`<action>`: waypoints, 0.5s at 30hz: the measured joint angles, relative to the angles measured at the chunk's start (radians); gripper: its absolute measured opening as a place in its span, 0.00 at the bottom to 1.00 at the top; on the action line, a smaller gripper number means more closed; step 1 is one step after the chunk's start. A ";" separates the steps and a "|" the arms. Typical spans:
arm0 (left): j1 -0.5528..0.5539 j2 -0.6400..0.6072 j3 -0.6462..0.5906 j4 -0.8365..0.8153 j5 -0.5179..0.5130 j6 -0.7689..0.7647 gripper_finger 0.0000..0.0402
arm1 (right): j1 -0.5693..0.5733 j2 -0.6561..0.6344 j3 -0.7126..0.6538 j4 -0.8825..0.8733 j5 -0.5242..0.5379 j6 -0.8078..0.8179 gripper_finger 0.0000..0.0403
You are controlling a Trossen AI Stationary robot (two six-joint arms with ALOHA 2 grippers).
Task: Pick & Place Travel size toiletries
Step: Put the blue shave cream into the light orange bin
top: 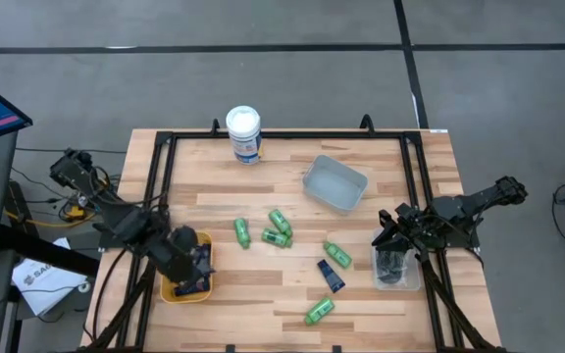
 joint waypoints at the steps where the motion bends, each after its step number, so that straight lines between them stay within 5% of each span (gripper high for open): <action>1: -0.013 0.000 -0.001 -0.009 0.000 -0.009 0.31 | 0.000 0.000 0.000 0.000 0.000 0.000 0.19; 15: -0.045 0.000 -0.169 -0.006 0.098 -0.046 0.31 | 0.000 0.000 0.000 0.000 0.000 0.000 0.19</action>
